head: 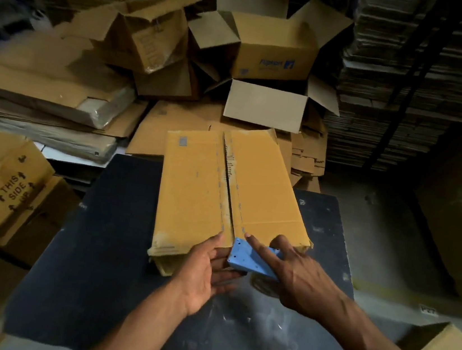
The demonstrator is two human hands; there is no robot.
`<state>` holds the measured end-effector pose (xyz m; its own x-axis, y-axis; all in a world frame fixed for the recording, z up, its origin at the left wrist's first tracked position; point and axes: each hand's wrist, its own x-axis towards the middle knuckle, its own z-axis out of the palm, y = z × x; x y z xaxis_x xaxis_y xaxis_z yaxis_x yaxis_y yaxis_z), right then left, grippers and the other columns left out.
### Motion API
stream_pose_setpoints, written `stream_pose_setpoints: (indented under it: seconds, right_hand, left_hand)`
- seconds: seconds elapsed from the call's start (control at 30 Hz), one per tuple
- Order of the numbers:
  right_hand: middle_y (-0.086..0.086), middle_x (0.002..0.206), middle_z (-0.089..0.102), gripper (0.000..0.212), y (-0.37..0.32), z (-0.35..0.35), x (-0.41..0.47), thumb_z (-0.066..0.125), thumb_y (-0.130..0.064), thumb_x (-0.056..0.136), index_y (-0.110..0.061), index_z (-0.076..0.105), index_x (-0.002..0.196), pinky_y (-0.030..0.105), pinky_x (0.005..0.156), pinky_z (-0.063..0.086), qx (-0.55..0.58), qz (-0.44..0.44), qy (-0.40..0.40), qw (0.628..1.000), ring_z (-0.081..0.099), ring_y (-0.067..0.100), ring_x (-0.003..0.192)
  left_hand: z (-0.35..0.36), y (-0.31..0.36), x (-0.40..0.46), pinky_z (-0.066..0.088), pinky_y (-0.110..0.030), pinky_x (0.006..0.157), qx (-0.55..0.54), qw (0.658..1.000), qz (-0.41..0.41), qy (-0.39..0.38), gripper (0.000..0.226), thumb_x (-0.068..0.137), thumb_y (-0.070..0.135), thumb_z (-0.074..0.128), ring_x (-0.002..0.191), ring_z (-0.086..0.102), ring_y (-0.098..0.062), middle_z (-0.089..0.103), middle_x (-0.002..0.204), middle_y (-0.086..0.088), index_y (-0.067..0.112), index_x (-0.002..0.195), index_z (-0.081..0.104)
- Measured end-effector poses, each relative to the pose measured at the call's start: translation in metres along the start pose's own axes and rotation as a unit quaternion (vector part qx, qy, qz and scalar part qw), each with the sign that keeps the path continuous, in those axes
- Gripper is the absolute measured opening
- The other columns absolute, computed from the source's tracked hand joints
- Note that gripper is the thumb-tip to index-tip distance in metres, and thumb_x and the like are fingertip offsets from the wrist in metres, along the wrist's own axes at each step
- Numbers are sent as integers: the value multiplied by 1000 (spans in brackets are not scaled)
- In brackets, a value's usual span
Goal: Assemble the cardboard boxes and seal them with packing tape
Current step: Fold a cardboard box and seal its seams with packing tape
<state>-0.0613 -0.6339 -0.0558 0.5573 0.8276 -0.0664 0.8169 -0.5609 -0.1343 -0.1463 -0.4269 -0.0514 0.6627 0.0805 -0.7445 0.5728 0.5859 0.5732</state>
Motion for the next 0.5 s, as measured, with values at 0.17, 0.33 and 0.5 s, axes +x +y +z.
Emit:
stream_pose_setpoints:
  seconds: [0.17, 0.33, 0.5]
  right_hand:
    - [3, 127, 41, 92, -45, -37, 62, 60, -60, 95, -50, -5, 160, 46, 72, 57, 64, -58, -11, 996, 62, 29, 86]
    - [7, 128, 40, 80, -67, -40, 106, 63, -44, 99, -52, 12, 160, 42, 86, 55, 1, -138, -79, 987, 58, 26, 93]
    - [5, 124, 43, 66, -46, -52, 107, 49, -46, 105, -57, 10, 158, 35, 96, 41, -75, -125, -131, 981, 47, 19, 92]
  left_hand:
    - [-42, 18, -8, 46, -29, 52, -121, 988, 47, 88, 20, 101, 27, 62, 63, 70, -19, 75, 76, -7, 11, 98, 73]
    - [-92, 26, -2, 56, -29, 51, -33, 950, 190, 244, 13, 98, 14, 70, 56, 70, -15, 77, 74, -10, 2, 93, 74]
    - [-147, 10, 6, 59, -31, 56, -75, 931, 176, 311, 18, 95, 17, 75, 62, 70, -16, 76, 69, -6, 0, 100, 72]
